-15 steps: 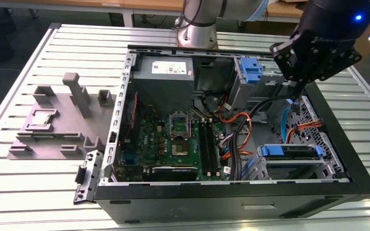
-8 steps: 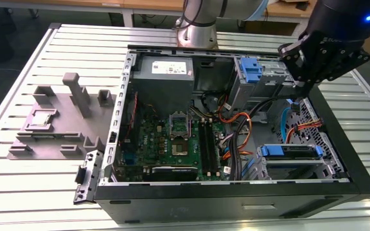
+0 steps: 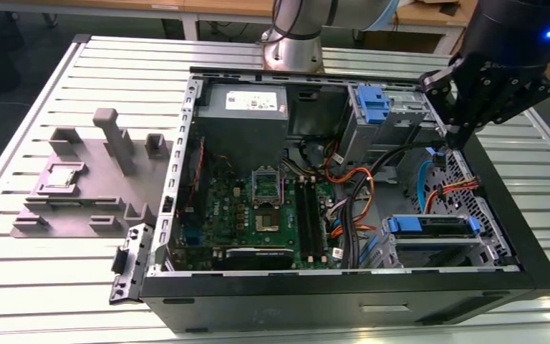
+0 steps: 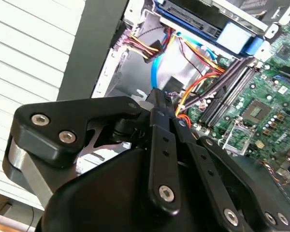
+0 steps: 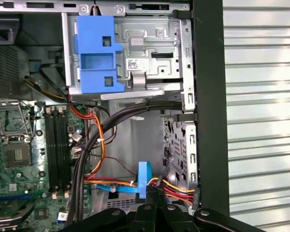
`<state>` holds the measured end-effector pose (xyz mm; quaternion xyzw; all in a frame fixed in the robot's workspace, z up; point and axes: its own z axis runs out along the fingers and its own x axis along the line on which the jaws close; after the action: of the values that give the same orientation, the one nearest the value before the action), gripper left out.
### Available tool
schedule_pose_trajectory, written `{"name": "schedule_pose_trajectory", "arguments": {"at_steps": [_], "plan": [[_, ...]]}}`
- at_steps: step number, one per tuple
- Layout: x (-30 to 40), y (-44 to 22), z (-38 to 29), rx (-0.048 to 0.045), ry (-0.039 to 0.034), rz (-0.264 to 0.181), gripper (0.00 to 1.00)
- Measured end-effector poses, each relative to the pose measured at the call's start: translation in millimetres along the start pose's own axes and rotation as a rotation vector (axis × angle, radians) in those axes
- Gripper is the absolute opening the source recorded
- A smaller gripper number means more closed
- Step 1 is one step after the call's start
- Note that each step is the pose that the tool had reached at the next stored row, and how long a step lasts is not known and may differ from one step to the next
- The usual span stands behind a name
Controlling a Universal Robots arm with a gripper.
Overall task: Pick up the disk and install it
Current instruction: 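Insert the first disk wire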
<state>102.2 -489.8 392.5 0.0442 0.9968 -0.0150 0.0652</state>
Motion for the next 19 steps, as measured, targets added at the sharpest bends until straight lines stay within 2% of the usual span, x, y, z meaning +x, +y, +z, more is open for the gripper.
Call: {"name": "schedule_pose_trajectory", "arguments": {"at_steps": [2, 3, 7, 9, 14, 19], "plan": [[-1.8, 0.2, 1.0, 0.0010, -0.0096, 0.001, 0.10], [-2.1, 0.3, 1.3, 0.0004, -0.0168, 0.002, 0.10], [-2.2, 0.0, 2.1, -0.0023, -0.0569, 0.011, 0.10], [-2.2, -1.3, 3.2, -0.0027, -0.0700, 0.015, 0.10], [-1.8, -4.9, 8.2, -0.0016, -0.0886, 0.034, 0.10], [-1.2, -4.8, 12.5, 0.0096, -0.1012, 0.101, 0.10]]}}
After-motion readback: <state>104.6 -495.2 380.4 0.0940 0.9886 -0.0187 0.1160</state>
